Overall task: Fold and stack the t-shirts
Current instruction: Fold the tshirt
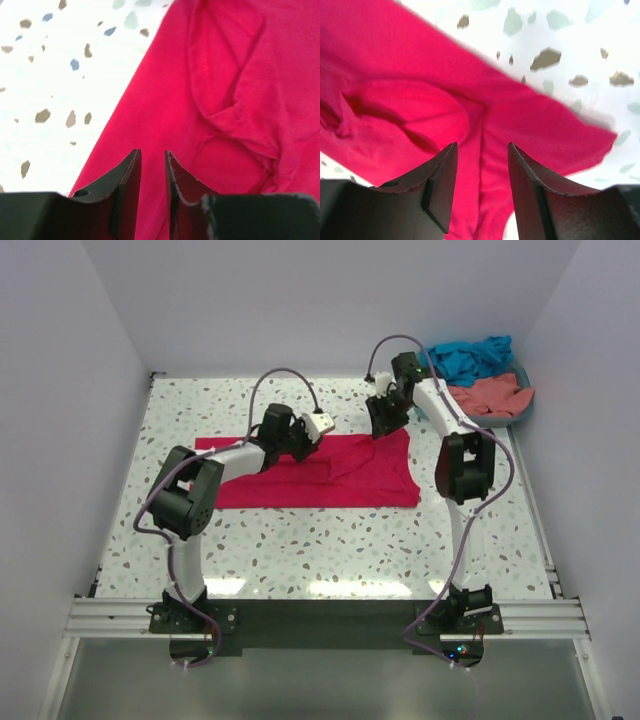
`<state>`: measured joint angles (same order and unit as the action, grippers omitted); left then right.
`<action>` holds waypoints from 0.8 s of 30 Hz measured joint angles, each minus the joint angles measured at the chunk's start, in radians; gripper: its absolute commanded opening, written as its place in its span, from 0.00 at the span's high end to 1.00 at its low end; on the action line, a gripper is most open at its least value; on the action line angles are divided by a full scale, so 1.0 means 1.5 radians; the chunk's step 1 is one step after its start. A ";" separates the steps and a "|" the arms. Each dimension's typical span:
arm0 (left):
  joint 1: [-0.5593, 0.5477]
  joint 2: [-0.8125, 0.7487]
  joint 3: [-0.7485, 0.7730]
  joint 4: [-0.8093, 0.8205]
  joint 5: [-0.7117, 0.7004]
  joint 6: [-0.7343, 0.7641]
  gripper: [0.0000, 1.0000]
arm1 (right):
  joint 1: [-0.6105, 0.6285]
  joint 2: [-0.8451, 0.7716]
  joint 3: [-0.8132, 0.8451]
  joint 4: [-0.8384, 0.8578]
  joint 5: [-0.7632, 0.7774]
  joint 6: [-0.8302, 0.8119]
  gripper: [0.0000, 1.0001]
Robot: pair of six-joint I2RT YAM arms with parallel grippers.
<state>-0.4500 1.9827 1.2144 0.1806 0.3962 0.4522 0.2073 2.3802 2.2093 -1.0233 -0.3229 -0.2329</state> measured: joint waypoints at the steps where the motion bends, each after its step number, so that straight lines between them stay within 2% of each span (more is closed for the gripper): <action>1: 0.006 -0.001 0.001 -0.002 -0.009 -0.013 0.66 | -0.001 -0.011 -0.017 -0.001 0.003 -0.008 0.55; 5: 0.046 -0.018 0.001 -0.045 -0.008 -0.052 0.62 | -0.001 -0.076 -0.083 -0.023 0.012 -0.041 0.64; 8: 0.099 -0.041 0.023 -0.143 0.033 -0.062 0.63 | 0.000 -0.127 -0.126 -0.055 0.012 -0.068 0.68; 14: 0.203 -0.041 0.155 -0.395 0.058 0.047 0.62 | 0.039 -0.207 -0.263 -0.088 0.046 -0.108 0.70; 19: 0.255 0.003 0.194 -0.517 0.018 0.145 0.66 | 0.103 -0.197 -0.317 -0.085 0.090 -0.118 0.71; 24: 0.287 0.070 0.210 -0.566 -0.049 0.198 0.68 | 0.118 -0.135 -0.293 -0.066 0.148 -0.121 0.73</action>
<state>-0.0193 2.0884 1.5299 -0.6682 0.3229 0.7486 0.3843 2.1784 1.7699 -1.1217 -0.1005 -0.4141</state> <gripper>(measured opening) 0.332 0.283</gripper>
